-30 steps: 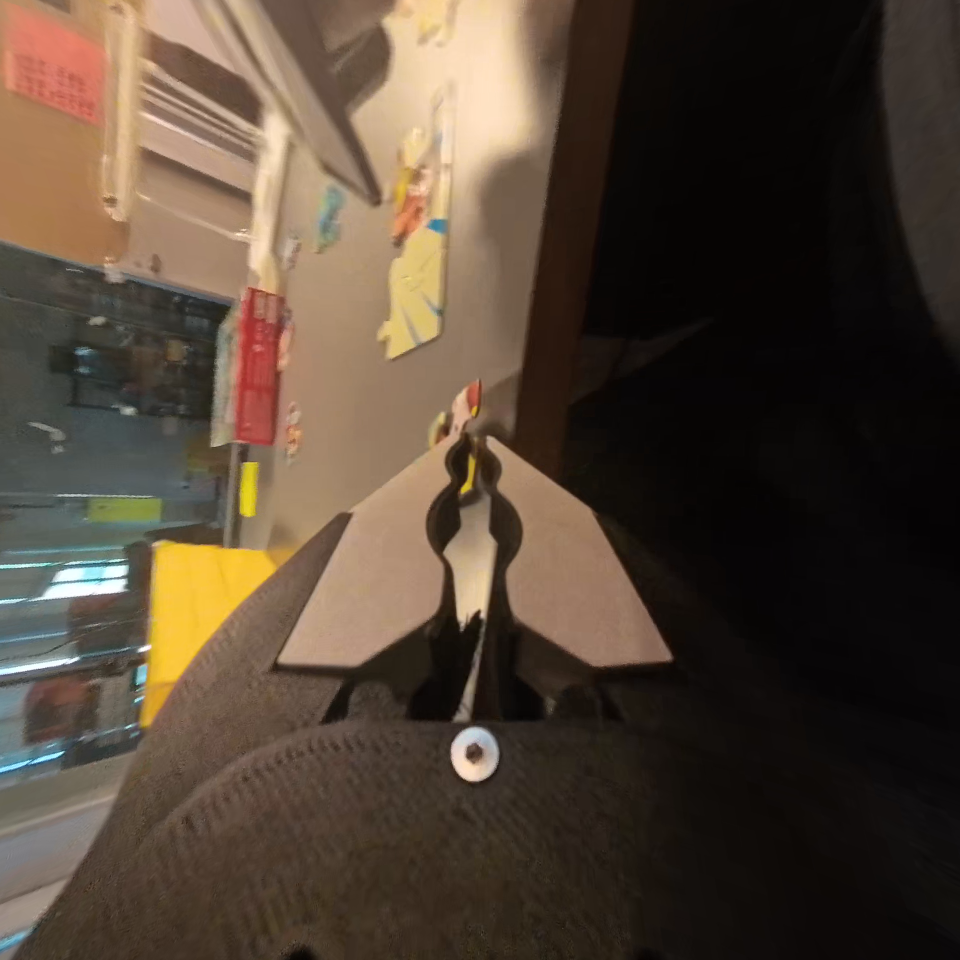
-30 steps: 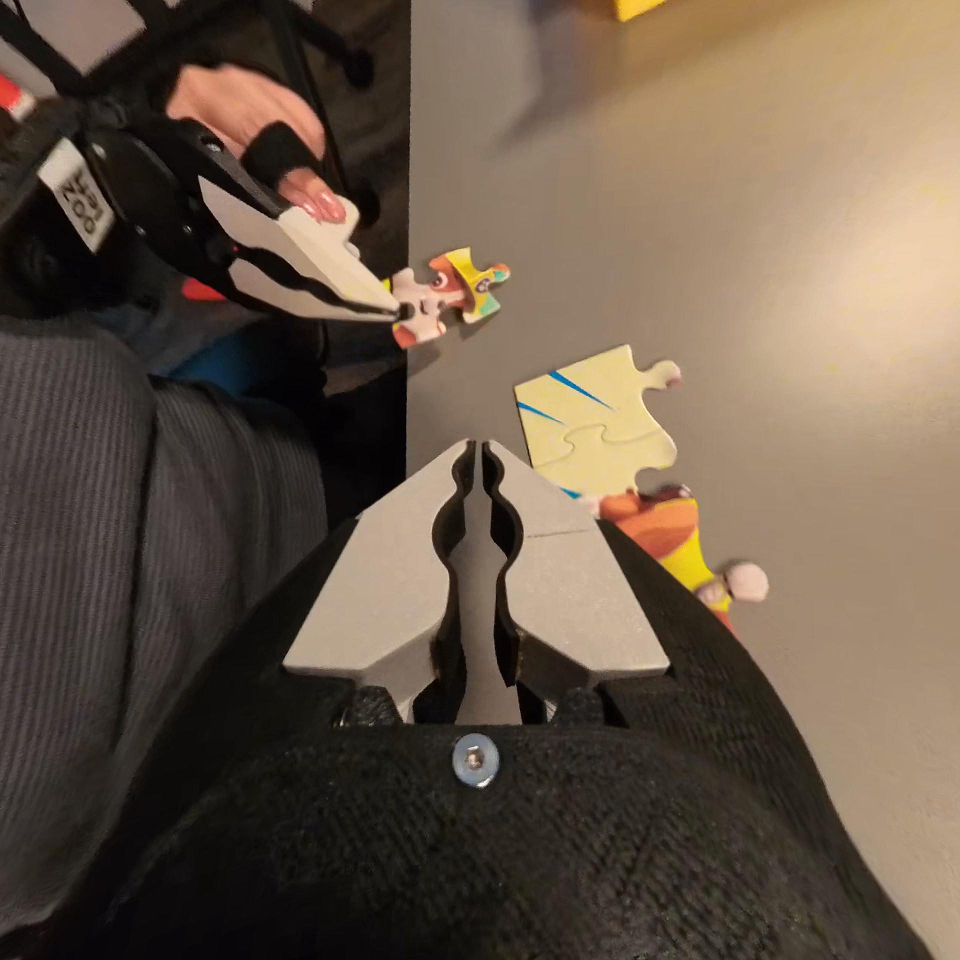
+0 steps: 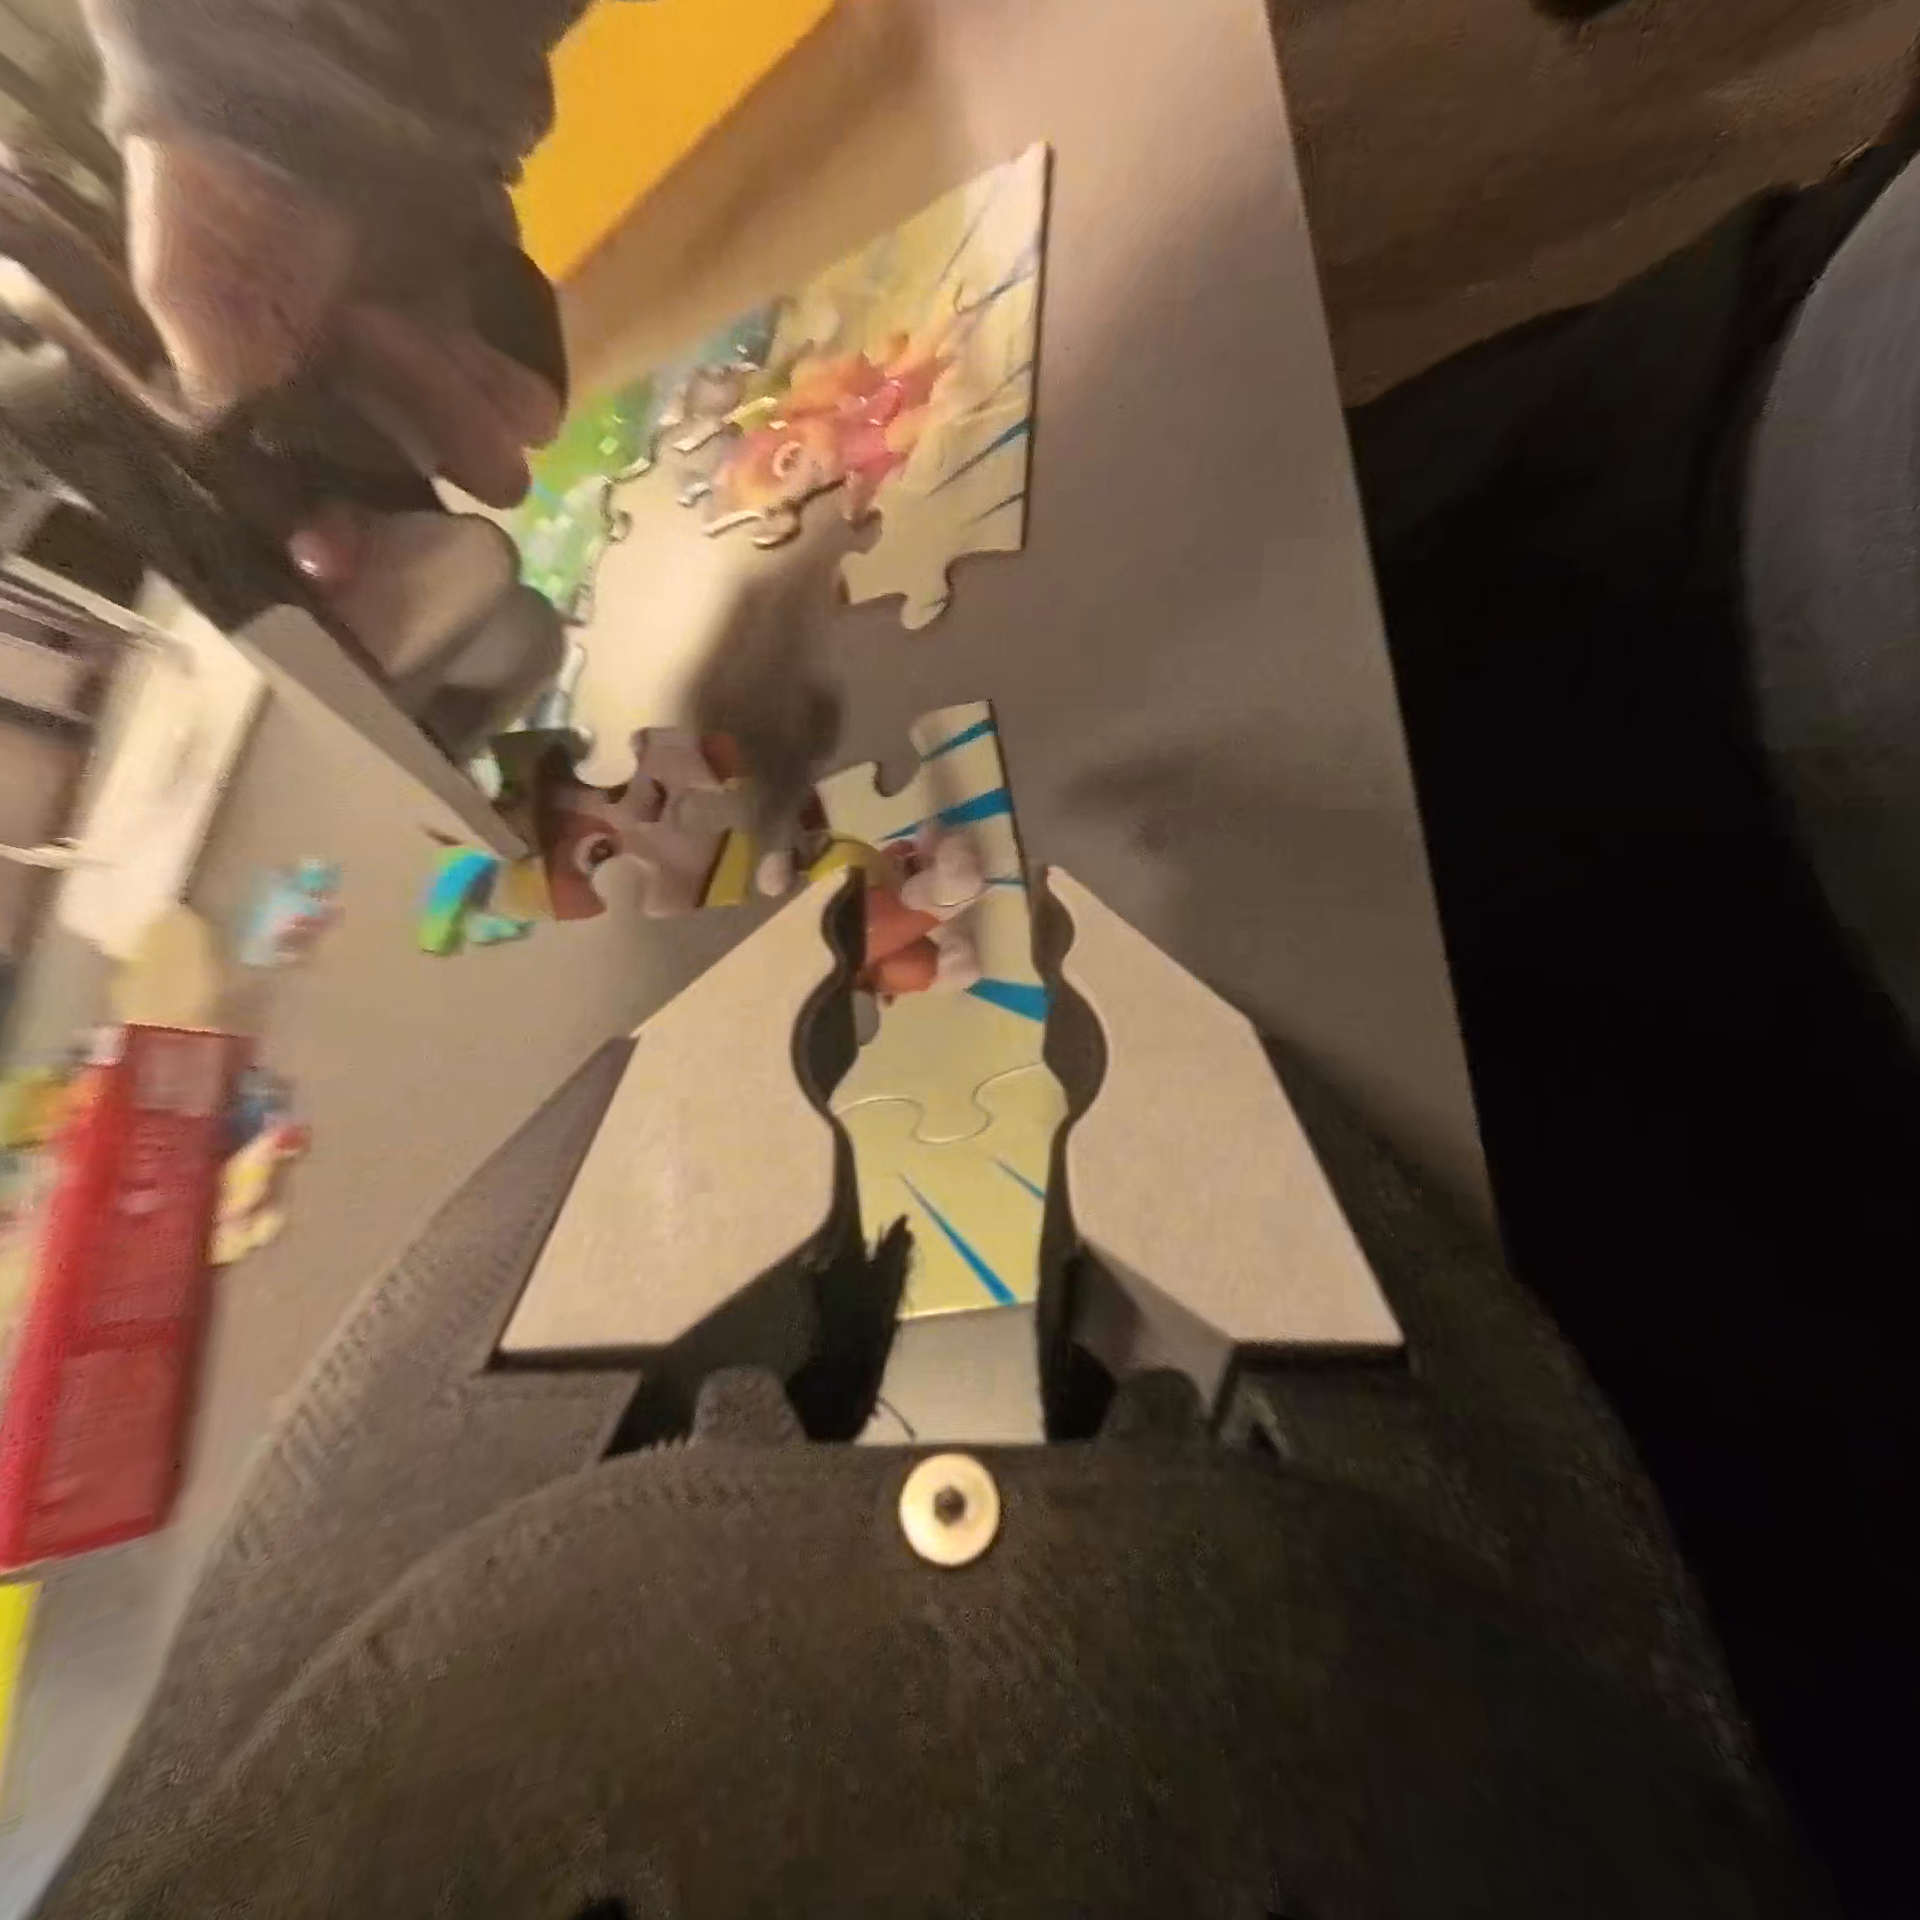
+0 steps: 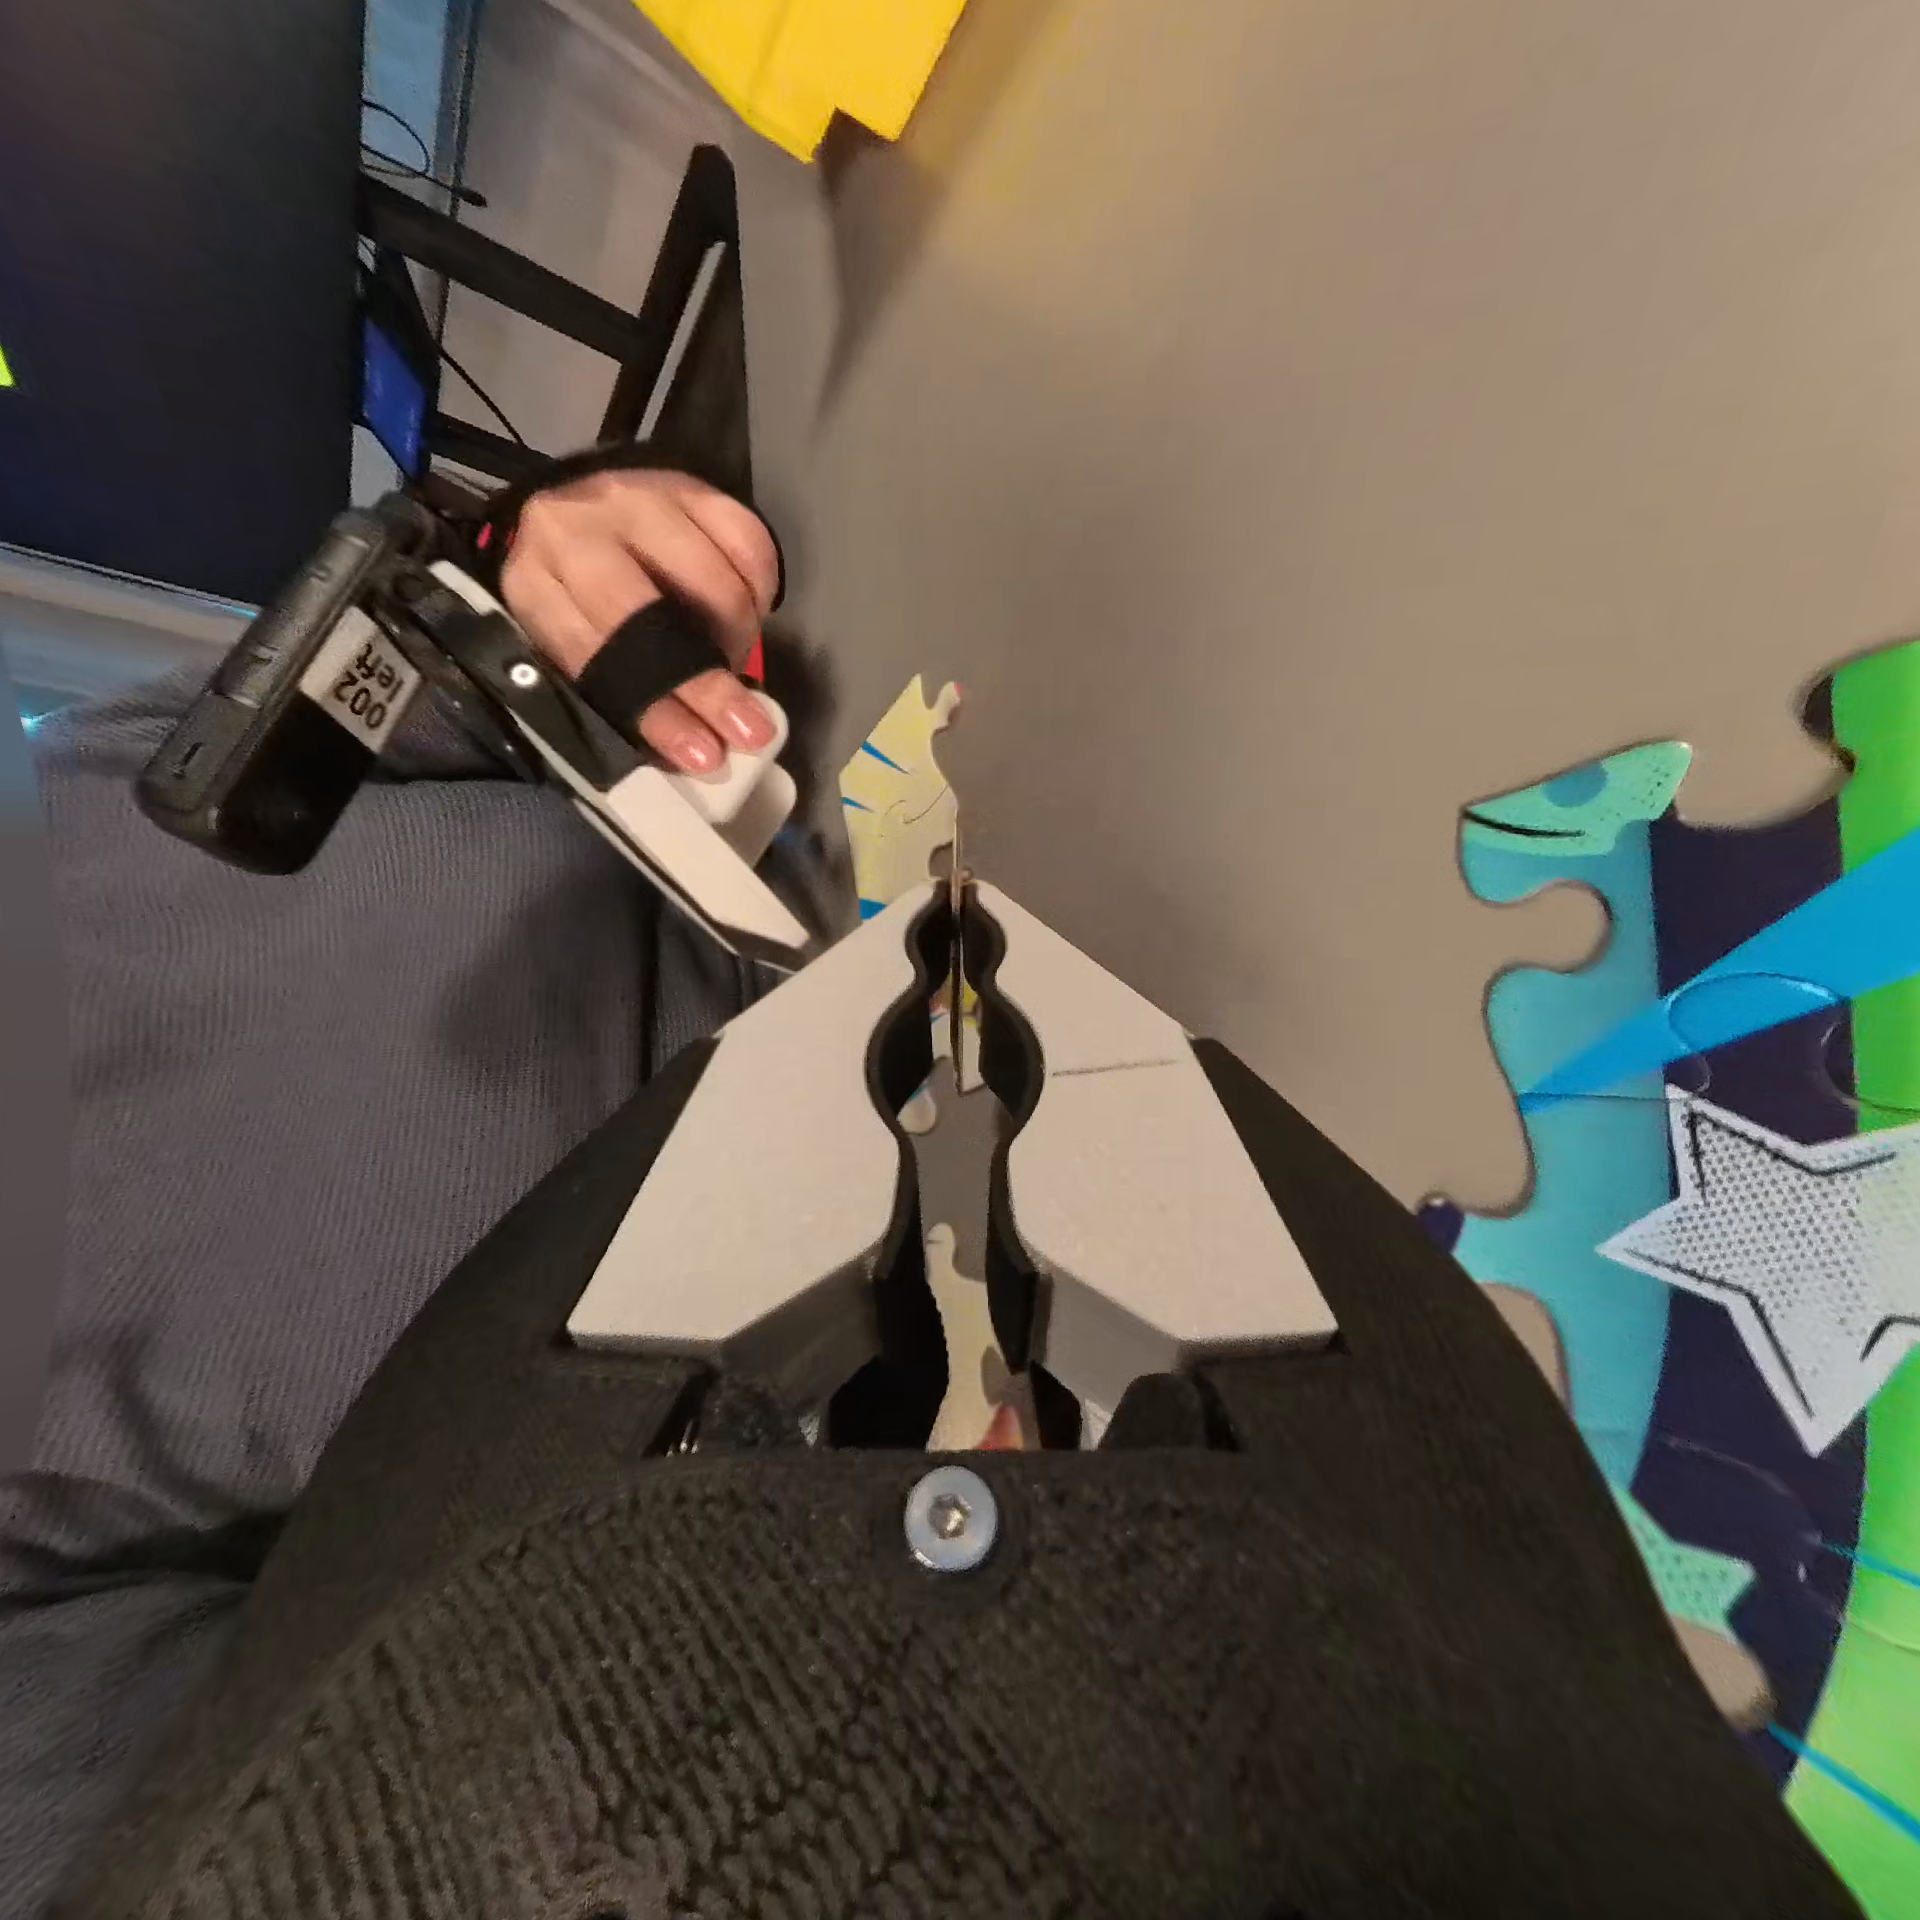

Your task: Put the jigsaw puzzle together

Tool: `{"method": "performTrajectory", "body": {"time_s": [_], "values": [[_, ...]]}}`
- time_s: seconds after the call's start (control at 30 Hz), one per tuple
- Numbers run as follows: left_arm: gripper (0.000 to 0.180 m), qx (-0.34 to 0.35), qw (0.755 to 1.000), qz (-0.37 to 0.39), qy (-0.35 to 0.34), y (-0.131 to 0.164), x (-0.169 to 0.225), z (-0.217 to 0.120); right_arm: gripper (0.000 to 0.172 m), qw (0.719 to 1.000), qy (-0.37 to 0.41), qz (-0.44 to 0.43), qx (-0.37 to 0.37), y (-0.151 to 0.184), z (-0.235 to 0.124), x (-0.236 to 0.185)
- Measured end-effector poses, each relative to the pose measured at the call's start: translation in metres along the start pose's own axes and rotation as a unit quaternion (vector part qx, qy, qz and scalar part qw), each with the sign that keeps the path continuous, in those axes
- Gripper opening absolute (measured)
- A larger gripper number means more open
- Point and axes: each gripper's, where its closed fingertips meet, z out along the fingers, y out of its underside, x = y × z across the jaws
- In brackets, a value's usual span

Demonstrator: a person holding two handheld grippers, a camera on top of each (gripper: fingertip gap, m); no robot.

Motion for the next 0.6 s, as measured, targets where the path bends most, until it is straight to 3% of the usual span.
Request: {"method": "performTrajectory", "body": {"time_s": [0.17,0.33,0.6], "values": [[0.024,-0.027,0.997,-0.058,0.045,0.016,0.004,0.014,0.0,1.0,-0.001,-0.018,-0.015,0.0,0.011,0.01],[0.021,-0.012,0.992,-0.104,0.065,0.017,0.005,0.015,0.0,0.999,0.004,-0.041,-0.022,0.001,0.017,0.013],[0.017,-0.004,0.99,-0.124,0.069,0.017,0.007,0.015,0.006,0.991,0.053,-0.122,-0.015,0.004,0.018,0.018]]}}
